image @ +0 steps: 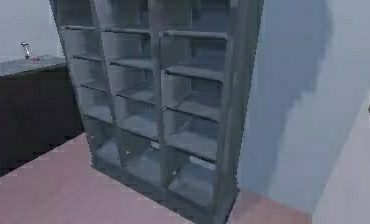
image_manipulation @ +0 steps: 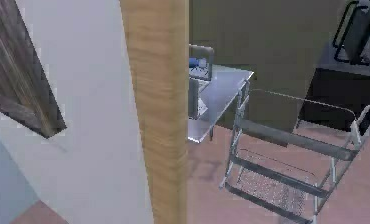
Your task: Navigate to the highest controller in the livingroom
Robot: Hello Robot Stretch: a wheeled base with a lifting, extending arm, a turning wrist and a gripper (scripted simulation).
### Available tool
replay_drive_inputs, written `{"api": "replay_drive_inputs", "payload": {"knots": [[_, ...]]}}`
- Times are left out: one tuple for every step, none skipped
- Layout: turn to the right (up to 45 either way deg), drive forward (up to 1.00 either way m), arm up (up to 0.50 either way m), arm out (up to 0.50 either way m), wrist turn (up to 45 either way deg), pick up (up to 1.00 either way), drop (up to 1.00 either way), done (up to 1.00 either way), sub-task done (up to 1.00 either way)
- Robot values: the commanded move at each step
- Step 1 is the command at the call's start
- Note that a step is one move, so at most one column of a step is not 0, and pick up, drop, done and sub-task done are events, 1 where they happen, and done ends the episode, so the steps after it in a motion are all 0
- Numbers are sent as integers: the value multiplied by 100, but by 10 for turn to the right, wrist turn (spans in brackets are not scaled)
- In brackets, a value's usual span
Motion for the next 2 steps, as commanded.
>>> {"api": "replay_drive_inputs", "payload": {"knots": [[-450,0,0,0,0,0,0,0,0],[-300,0,0,0,0,0,0,0,0]]}}
